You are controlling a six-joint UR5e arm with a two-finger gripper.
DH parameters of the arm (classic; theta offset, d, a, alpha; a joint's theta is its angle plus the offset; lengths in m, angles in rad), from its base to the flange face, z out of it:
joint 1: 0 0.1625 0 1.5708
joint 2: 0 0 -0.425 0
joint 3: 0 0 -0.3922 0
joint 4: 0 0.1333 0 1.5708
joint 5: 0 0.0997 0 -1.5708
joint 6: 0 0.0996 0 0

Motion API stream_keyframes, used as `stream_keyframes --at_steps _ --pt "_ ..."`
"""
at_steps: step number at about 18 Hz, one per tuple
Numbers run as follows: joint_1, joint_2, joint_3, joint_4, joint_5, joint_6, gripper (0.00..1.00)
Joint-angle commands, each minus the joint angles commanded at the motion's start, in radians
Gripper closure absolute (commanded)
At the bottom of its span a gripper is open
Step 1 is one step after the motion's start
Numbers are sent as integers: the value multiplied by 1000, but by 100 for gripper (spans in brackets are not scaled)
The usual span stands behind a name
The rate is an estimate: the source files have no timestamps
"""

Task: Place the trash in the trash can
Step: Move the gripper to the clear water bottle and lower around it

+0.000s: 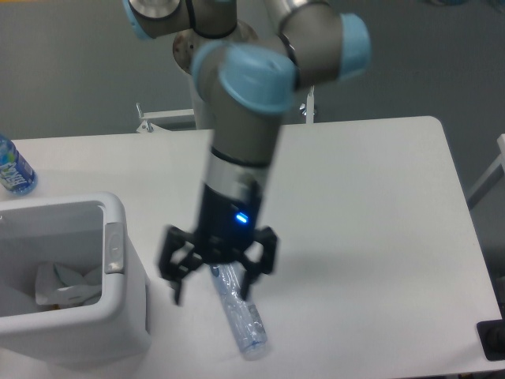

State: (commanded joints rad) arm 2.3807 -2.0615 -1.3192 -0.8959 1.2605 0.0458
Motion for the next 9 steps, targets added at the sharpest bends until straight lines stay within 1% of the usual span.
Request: stream_keyframes --at_steps 3,9 --pt "0 -54 -18 -3 56 81 0" --pt "-12 -153 -18 5 82 85 0"
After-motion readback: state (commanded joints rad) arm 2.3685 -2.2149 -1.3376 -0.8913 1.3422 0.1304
